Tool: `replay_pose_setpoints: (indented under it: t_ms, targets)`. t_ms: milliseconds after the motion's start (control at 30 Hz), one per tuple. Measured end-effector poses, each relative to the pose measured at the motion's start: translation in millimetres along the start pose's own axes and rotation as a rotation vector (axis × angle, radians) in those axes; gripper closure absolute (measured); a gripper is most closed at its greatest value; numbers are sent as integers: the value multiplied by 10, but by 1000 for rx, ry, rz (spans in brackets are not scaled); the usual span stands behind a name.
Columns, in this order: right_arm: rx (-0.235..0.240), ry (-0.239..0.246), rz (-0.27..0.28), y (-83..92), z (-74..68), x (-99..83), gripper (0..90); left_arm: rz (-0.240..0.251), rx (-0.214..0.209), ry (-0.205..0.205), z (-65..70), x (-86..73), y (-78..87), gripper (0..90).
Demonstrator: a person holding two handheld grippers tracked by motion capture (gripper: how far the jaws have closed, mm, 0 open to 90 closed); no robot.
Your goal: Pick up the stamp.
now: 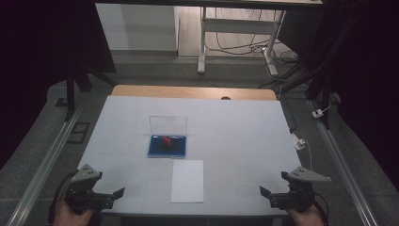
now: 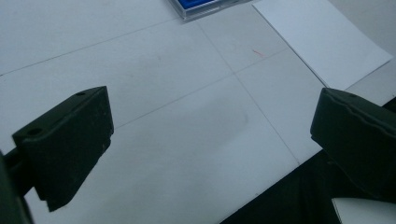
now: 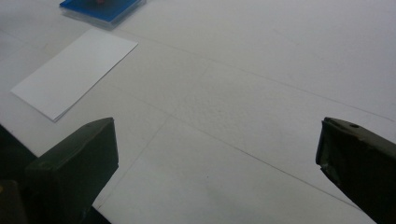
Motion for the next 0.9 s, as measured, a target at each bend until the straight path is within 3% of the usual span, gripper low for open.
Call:
replay_pose_setpoints:
  t_ms: [200, 500, 900]
  targets:
    - [9, 17, -34, -32, -20, 12, 0, -7, -5, -9, 3, 3, -8, 1]
    - [20, 10, -31, -29, -10, 10, 0, -14, -15, -18, 11, 7, -15, 2]
    - [26, 35, -43, -41, -26, 12, 0, -16, -17, -23, 15, 15, -17, 1]
Point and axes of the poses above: each handheld gripper's, and its own axes: y roughly backward along the jaws, x roughly out of its top, z roughly to its right, the point moved 1 cm from there along -y, roughly forward along the jaws, and after that the axes turned 4 degrees about -z, right-handed, at the moved point
